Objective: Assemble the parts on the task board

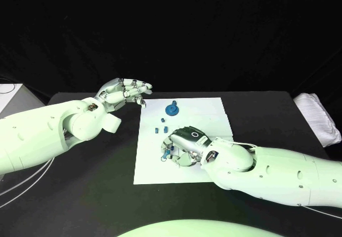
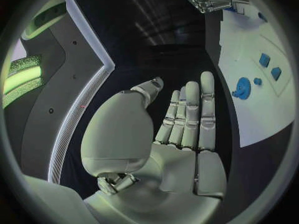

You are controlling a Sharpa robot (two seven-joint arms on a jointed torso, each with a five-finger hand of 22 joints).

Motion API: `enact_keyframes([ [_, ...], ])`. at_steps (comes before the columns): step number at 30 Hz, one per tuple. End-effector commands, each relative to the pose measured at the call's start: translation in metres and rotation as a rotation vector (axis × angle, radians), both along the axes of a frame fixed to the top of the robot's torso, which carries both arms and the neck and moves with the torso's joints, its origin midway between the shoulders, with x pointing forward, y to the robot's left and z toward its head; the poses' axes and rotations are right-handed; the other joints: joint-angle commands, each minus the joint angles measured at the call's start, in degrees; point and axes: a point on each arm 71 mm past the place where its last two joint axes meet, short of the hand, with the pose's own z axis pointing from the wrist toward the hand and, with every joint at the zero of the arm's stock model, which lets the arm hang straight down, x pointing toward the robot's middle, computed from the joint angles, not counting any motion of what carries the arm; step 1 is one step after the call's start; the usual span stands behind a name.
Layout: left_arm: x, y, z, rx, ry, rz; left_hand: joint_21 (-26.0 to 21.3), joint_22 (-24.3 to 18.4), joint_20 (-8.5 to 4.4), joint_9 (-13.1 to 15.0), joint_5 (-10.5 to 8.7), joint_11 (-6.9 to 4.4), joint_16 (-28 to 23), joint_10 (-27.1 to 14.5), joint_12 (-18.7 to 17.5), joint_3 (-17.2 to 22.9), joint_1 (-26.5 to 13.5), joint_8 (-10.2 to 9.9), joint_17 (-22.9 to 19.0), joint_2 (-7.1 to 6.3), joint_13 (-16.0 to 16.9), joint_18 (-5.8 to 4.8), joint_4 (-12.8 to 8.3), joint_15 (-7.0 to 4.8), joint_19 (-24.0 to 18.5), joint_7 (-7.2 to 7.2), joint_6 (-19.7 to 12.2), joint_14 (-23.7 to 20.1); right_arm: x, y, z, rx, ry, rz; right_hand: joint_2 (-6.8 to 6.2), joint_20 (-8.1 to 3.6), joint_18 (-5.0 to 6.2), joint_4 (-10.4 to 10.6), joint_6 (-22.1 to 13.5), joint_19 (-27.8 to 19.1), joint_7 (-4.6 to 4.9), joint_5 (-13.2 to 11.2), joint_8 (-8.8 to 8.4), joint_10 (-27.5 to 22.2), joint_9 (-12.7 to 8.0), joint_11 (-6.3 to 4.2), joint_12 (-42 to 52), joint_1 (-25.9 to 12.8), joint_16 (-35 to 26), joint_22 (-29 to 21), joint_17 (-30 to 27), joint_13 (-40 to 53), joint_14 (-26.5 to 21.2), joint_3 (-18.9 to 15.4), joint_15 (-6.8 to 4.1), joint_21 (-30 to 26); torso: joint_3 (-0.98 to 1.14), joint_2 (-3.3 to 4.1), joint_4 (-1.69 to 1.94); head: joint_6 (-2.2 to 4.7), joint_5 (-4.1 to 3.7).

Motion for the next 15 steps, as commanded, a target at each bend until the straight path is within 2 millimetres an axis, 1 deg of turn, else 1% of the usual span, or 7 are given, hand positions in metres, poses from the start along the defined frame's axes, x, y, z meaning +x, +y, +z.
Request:
enact_keyframes([
  [1, -0.0009, -0.0028, 0.0009, -0.008, -0.007, -0.024, -0.19, -0.09, 0.13, -0.04, -0.16, 0.21, -0.05, -0.11, -0.07, -0.13, -0.09, 0.27, 0.08, -0.12, -0.01, 0.83, 0.25, 0.35, 0.35, -0.02, -0.54, -0.16, -0.0003, 0.0014, -0.0025, -0.024, -0.006, -0.003, 1.47, -0.12, -0.46, -0.37, 0.36, 0.0, -0.05, 0.39, 0.45, 3.33, 0.06, -2.88, -0.01, 0.81, -0.13, -0.06, 0.04, 0.79, 1.45, 0.21, -0.3, -0.08, 0.0, -0.01, 0.0, -0.05, 0.03],
  [15, -0.0008, -0.0031, 0.0007, -0.007, -0.005, -0.026, -0.37, -0.25, 0.12, -0.03, -0.13, 0.23, -0.05, -0.13, -0.03, -0.25, 0.22, 0.32, 0.12, -0.07, 0.0, 0.83, 0.35, 0.35, 0.48, 0.0, -0.54, -0.19, -0.0036, 0.0054, -0.007, -0.029, 0.008, 0.006, 1.46, -0.12, -0.46, -0.42, 0.35, -0.01, -0.04, 0.38, 0.46, 3.36, 0.1, -2.88, -0.06, 0.77, -0.15, -0.07, 0.01, 0.81, 1.44, 0.26, -0.3, -0.09, 0.01, -0.02, -0.03, -0.22, 0.2],
])
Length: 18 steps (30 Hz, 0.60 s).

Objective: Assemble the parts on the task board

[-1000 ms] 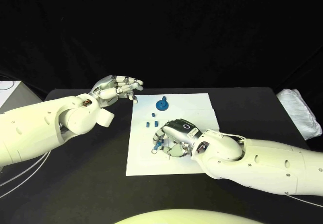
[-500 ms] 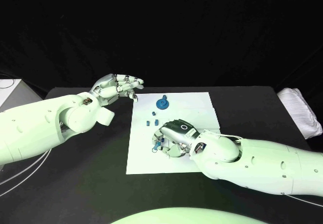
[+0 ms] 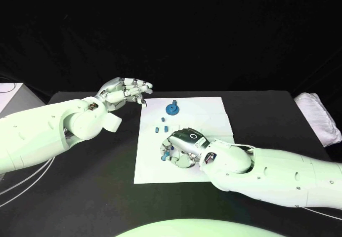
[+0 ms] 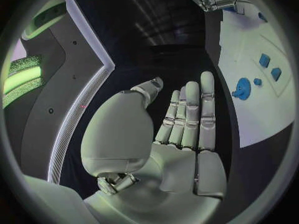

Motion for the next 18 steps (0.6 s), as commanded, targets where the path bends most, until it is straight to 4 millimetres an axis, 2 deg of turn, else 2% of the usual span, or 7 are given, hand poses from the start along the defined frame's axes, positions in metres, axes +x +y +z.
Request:
enact_keyframes([
  [1, -0.0009, -0.0027, 0.0008, -0.008, -0.005, -0.024, -0.37, -0.09, 0.12, -0.03, -0.13, 0.23, -0.06, -0.13, -0.03, -0.08, 0.21, 0.32, 0.06, -0.07, 0.0, 0.83, 0.18, 0.35, 0.48, 0.0, -0.55, -0.19, -0.0009, 0.001, -0.0014, -0.015, -0.002, 0.004, 1.46, -0.12, -0.46, -0.19, 0.46, -0.01, -0.13, 0.17, 0.14, 3.36, 0.14, -2.88, 0.32, 0.77, -0.15, -0.07, 0.01, 0.8, 1.44, 0.04, -0.3, -0.09, 0.0, -0.02, -0.01, -0.06, 0.09],
  [7, -0.0008, -0.0026, 0.0006, -0.007, -0.003, -0.025, -0.37, -0.09, 0.12, -0.03, -0.13, 0.23, -0.06, -0.13, -0.03, -0.08, 0.21, 0.32, 0.06, -0.07, 0.0, 0.83, 0.18, 0.35, 0.48, 0.0, -0.55, -0.19, -0.0018, 0.0015, -0.0024, -0.018, 0.001, 0.003, 1.46, -0.12, -0.46, -0.19, 0.46, -0.01, -0.13, 0.17, 0.14, 3.36, 0.14, -2.88, 0.32, 0.77, -0.15, -0.07, 0.01, 0.8, 1.44, 0.04, -0.3, -0.09, 0.02, 0.01, -0.01, -0.03, 0.11],
  [9, -0.0008, -0.0027, 0.0005, -0.007, -0.003, -0.025, -0.37, -0.09, 0.12, -0.03, -0.13, 0.23, -0.06, -0.13, -0.03, -0.08, 0.21, 0.32, 0.06, -0.07, 0.0, 0.83, 0.18, 0.35, 0.48, 0.0, -0.55, -0.19, -0.0014, 0.0012, -0.0033, -0.025, 0.005, 0.0, 1.46, -0.12, -0.46, -0.19, 0.46, -0.01, -0.13, 0.17, 0.14, 3.36, 0.14, -2.88, 0.32, 0.77, -0.15, -0.07, 0.01, 0.8, 1.44, 0.04, -0.3, -0.09, 0.0, 0.01, 0.04, -0.22, 0.11],
  [18, -0.0007, -0.0026, 0.0004, -0.006, -0.001, -0.025, -0.37, -0.09, 0.12, -0.03, -0.13, 0.23, -0.06, -0.13, -0.03, -0.08, 0.21, 0.32, 0.06, -0.07, 0.0, 0.83, 0.18, 0.35, 0.48, 0.0, -0.55, -0.19, 0.0011, 0.0006, -0.0072, -0.059, 0.017, -0.018, 1.46, -0.11, -0.4, -0.28, 0.37, -0.1, -0.09, 0.12, 0.15, 3.36, 0.25, -2.83, 0.1, 0.58, -0.28, -0.3, -0.24, 0.85, 1.39, 0.17, -0.28, -0.34, -0.01, -0.02, -0.02, -0.1, 0.11],
])
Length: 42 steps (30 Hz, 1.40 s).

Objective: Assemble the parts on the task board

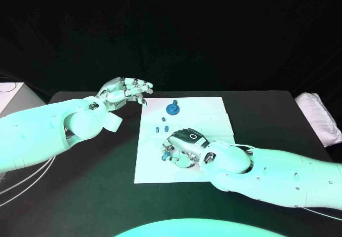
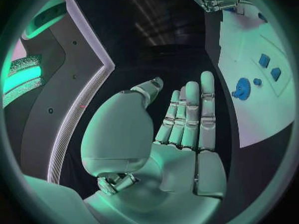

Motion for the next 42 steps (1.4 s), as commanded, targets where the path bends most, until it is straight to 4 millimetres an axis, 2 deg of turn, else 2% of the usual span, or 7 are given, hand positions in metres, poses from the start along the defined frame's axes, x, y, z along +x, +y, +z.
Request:
enact_keyframes([
  [1, -0.0008, -0.0027, 0.0006, -0.007, -0.003, -0.024, -0.37, -0.1, -0.09, -0.03, -0.13, 0.23, -0.05, -0.13, -0.03, -0.09, 0.21, 0.32, 0.07, -0.07, 0.0, 0.83, 0.18, 0.35, 0.28, 0.0, -0.55, -0.19, 0.0005, -0.0006, -0.0049, -0.045, 0.011, -0.008, 1.43, -0.09, -0.34, -0.25, 0.12, -0.22, 0.12, 0.15, 0.15, 3.26, 0.14, -2.78, -0.1, 0.42, -0.42, -0.35, -0.37, 0.81, 1.32, 0.3, -0.24, -0.62, -0.01, -0.02, -0.04, -0.1, -0.1],
  [9, -0.0007, -0.0042, 0.0004, -0.007, -0.002, -0.027, -0.48, -0.19, -0.08, -0.03, -0.12, 0.24, -0.06, -0.15, -0.01, -0.16, 0.28, 0.36, 0.1, 0.03, 0.0, 0.83, 0.34, 0.36, 0.35, 0.02, -0.53, -0.22, 0.0006, 0.003, -0.0068, -0.041, 0.024, 0.001, -0.26, 0.88, 0.04, -0.69, -3.7, -1.14, 1.49, 0.4, -2.46, 0.03, -0.41, -1.18, -3.35, -1.74, -1.32, -2.17, -1.73, 0.59, 0.92, 1.12, 1.01, -2.77, 0.01, 0.01, -0.01, -0.07, -0.1],
  [11, -0.0008, -0.0045, 0.0002, -0.007, 0.001, -0.03, -0.48, -0.19, -0.08, -0.03, -0.12, 0.24, -0.06, -0.15, -0.01, -0.16, 0.28, 0.36, 0.1, 0.03, 0.0, 0.83, 0.34, 0.36, 0.35, 0.02, -0.53, -0.22, 0.0005, 0.0037, -0.0073, -0.038, 0.028, 0.002, -0.76, 1.2, 0.13, -0.86, -5.84, -1.28, 1.93, 0.45, -3.98, -0.36, -0.95, -0.84, -3.67, -2.04, -1.25, -2.46, -1.67, 0.6, 0.98, 1.65, 1.32, -3.16, 0.0, -0.01, -0.01, -0.32, 0.1],
  [22, -0.0011, -0.005, -0.0001, -0.005, 0.007, -0.036, -0.57, -0.28, -0.1, -0.03, -0.09, 0.24, 0.01, -0.14, 0.03, -0.19, 0.45, 0.39, 0.16, 0.22, 0.02, 0.84, 0.52, 0.35, 0.53, 0.04, -0.55, -0.13, 0.0007, 0.0032, -0.0078, -0.024, 0.031, 0.007, -3.12, 2.05, 0.98, -0.92, -9.27, -2.93, 2.28, 0.09, -6.49, -5.36, -1.6, 0.15, -4.98, -3.68, -2.84, -6.04, -4.64, -0.01, 0.0, 0.9, 2.16, -7.2, -0.02, -0.03, -0.04, -0.18, -0.01],
  [36, -0.0009, -0.0039, -0.0003, -0.003, 0.008, -0.033, -0.62, -0.33, -0.1, -0.03, -0.09, 0.25, 0.01, -0.16, 0.04, -0.22, 0.54, 0.41, 0.17, 0.24, 0.02, 0.83, 0.55, 0.35, 0.57, 0.04, -0.55, -0.14, 0.0004, 0.0002, -0.0059, 0.0, 0.022, -0.002, -3.67, 2.26, 1.31, -0.86, -9.38, -3.65, 2.33, 0.12, -6.56, -6.74, -1.48, 0.33, -4.58, -3.99, -3.64, -7.48, -6.02, -0.06, -0.62, -0.23, 2.36, -8.88, 0.0, -0.03, -0.04, -0.1, -0.01],
  [40, -0.0009, -0.0037, -0.0003, -0.003, 0.008, -0.033, -0.62, -0.33, -0.1, -0.03, -0.09, 0.25, 0.01, -0.16, 0.04, -0.22, 0.54, 0.41, 0.17, 0.24, 0.02, 0.83, 0.55, 0.35, 0.57, 0.04, -0.55, -0.14, 0.0009, -0.0019, -0.0038, 0.024, 0.007, -0.013, -3.7, 2.71, 2.13, -0.82, -10.74, -5.52, 2.38, 0.14, -7.38, -10.59, -1.62, 0.9, -4.64, -3.5, -5.31, -11.48, -8.91, -0.68, -2.0, -2.41, 2.77, -13.38, 0.01, -0.03, -0.05, -0.02, -0.07],
  [42, -0.0009, -0.0036, -0.0004, -0.003, 0.008, -0.032, -0.62, -0.33, -0.1, -0.03, -0.09, 0.25, 0.01, -0.16, 0.04, -0.22, 0.54, 0.41, 0.17, 0.24, 0.02, 0.83, 0.55, 0.35, 0.57, 0.04, -0.55, -0.14, 0.0011, -0.0042, -0.002, 0.047, -0.003, -0.022, -2.99, 3.16, 3.09, -0.4, -12.56, -7.56, 2.03, 0.36, -8.45, -14.5, -1.86, 1.51, -4.28, -2.18, -7.96, -16.14, -13.7, -1.31, -4.02, -6.94, 3.35, -18.68, 0.02, -0.03, -0.06, 0.06, -0.17],
])
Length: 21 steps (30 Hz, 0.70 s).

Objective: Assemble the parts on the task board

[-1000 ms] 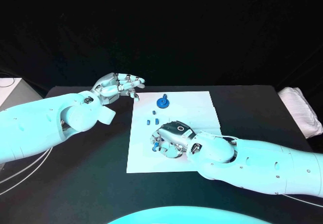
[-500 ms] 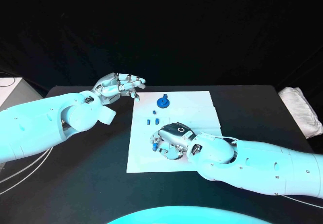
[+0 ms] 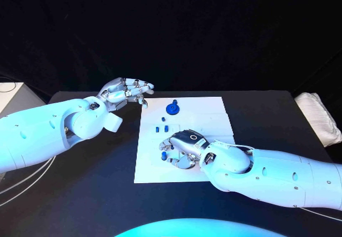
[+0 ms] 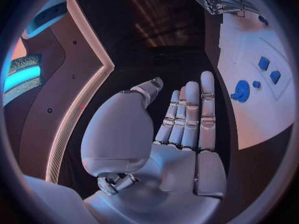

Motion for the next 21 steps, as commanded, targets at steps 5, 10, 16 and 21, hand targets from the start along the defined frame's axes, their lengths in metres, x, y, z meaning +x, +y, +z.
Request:
enact_keyframes([
  [5, -0.001, -0.002, 0.0, -0.005, -0.002, -0.02, -0.36, -0.08, 0.11, -0.03, -0.09, 0.25, 0.01, -0.16, 0.04, -0.05, 0.53, 0.2, 0.08, 0.24, 0.02, 0.83, 0.39, 0.35, 0.36, 0.04, -0.55, -0.14, 0.001, -0.013, 0.012, 0.131, -0.029, -0.039, 2.26, 1.07, 2.06, 9.25, -5.5, -2.98, -0.65, 1.28, -2.88, -9.71, -1.39, 1.35, 5.59, 10.13, -3.92, -10.23, -8.78, -0.5, -3.98, -19.35, 1.11, -12.12, -0.01, -0.07, -0.04, 0.66, -0.59],
  [10, 0.0, -0.002, 0.0, -0.006, -0.003, -0.02, -0.41, -0.12, 0.11, -0.03, -0.09, 0.26, 0.0, -0.18, 0.04, -0.07, 0.61, 0.21, 0.09, 0.27, 0.02, 0.83, 0.43, 0.36, 0.4, 0.06, -0.55, -0.16, 0.013, -0.036, 0.028, 0.241, 0.044, -0.103, 3.15, 0.14, 1.18, 12.44, -5.18, 0.14, 1.71, 2.14, -2.18, -4.91, -1.72, 0.13, 10.32, 11.71, -1.35, -5.96, -5.14, 0.13, -1.39, -19.08, 0.11, -7.48, -0.04, -0.18, 0.07, 0.82, -1.05],
  [16, -0.001, -0.001, -0.001, -0.006, -0.001, -0.016, -0.44, -0.15, 0.12, -0.03, -0.1, 0.27, 0.0, -0.19, 0.04, -0.12, 0.61, 0.21, 0.1, 0.24, 0.02, 0.82, 0.47, 0.37, 0.41, 0.07, -0.56, -0.17, 0.035, -0.08, 0.049, 0.357, 0.246, -0.23, 3.27, -0.48, -0.24, 14.01, 0.62, 3.47, 1.58, 2.89, 0.56, 5.42, -1.63, -0.71, 14.27, 10.87, 2.56, 0.93, 1.69, 0.87, 1.84, -15.55, -0.66, -0.07, -0.2, -0.56, -0.1, 1.22, -1.56],
  [21, -0.002, 0.001, -0.006, -0.007, 0.007, -0.01, -0.44, -0.15, 0.12, -0.03, -0.1, 0.27, 0.0, -0.19, 0.04, -0.12, 0.61, 0.21, 0.1, 0.24, 0.02, 0.82, 0.47, 0.37, 0.41, 0.07, -0.56, -0.17, 0.04, -0.115, 0.059, 0.394, 0.382, -0.281, 2.06, -2.86, -1.63, 14.26, 3.61, 6.39, -0.65, 5.38, 2.8, 12.74, -1.45, -3.61, 27.51, 8.85, 5.69, 8.07, 7.59, 10.69, 3.79, -14.33, -3.1, 7.61, -0.28, -1.08, -0.12, 1.12, -2.07],
])
